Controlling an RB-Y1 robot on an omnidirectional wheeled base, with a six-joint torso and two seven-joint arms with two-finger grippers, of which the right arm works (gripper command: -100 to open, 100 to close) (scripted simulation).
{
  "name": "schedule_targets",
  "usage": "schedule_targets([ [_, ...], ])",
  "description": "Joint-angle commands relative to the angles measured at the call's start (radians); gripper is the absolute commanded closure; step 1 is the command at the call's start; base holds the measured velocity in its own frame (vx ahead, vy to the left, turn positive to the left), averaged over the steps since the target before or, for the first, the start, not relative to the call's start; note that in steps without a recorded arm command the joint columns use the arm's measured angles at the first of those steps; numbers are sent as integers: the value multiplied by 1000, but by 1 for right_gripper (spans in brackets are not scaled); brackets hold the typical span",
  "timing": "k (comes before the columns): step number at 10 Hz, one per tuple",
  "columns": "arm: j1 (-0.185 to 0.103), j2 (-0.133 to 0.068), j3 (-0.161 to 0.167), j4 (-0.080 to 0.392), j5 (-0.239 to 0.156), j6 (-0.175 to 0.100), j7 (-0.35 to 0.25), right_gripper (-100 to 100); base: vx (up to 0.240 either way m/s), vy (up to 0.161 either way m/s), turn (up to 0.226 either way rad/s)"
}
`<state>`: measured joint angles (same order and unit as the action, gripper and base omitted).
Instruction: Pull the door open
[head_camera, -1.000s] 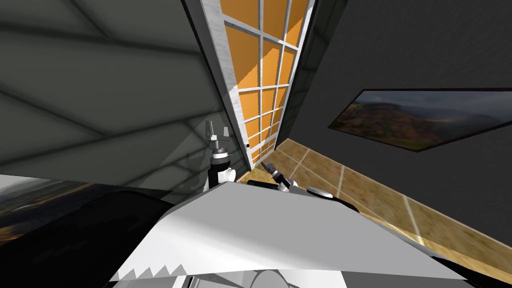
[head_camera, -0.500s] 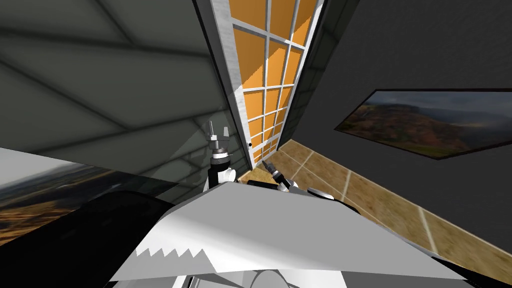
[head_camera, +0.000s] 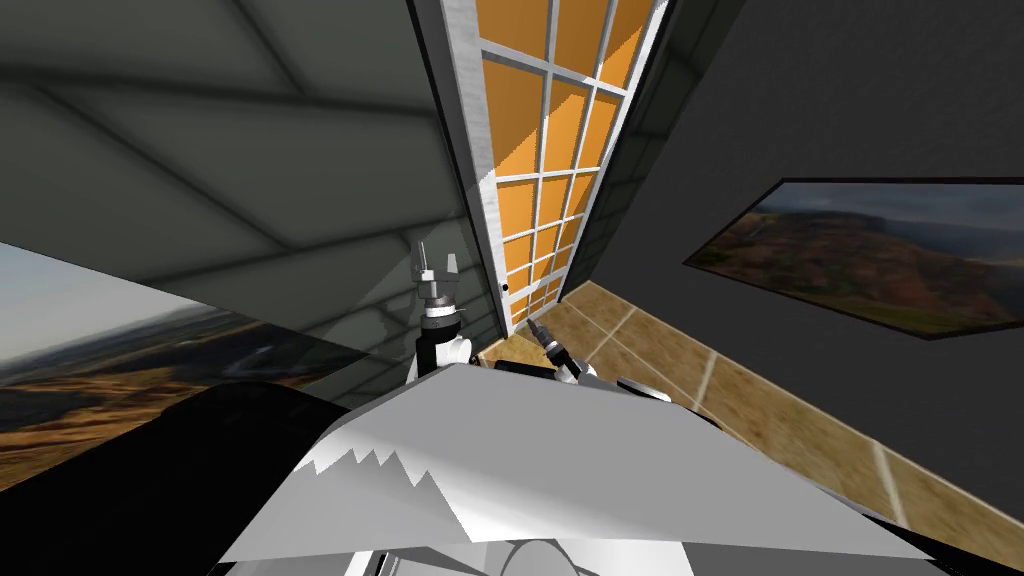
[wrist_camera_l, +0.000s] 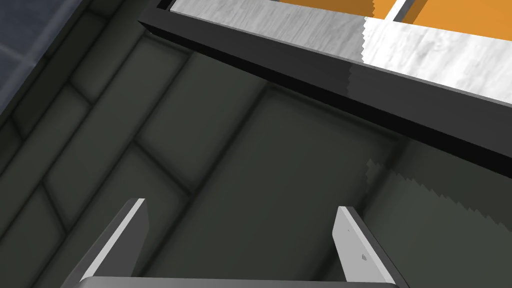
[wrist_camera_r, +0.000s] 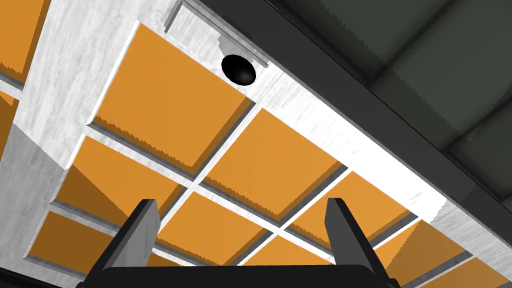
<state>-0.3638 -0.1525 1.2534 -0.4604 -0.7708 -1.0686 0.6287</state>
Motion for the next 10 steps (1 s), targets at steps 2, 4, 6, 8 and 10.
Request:
schedule_targets([
  [2,13,-6,-33,-18,3,9,-62,-100,-19,-18,145],
  [4,20,-7,-54,-24,5,13,-103,-100,-20,-13,98],
  [6,35,-9,-96,-36,10,22,-167,-100,-19,-11,180],
  [8,42,-10,-119,-42,13,26,-219,-100,-19,-11,99],
  [10,50,-11,-141,-48,16,31,-261,-100,-15,-9,98],
])
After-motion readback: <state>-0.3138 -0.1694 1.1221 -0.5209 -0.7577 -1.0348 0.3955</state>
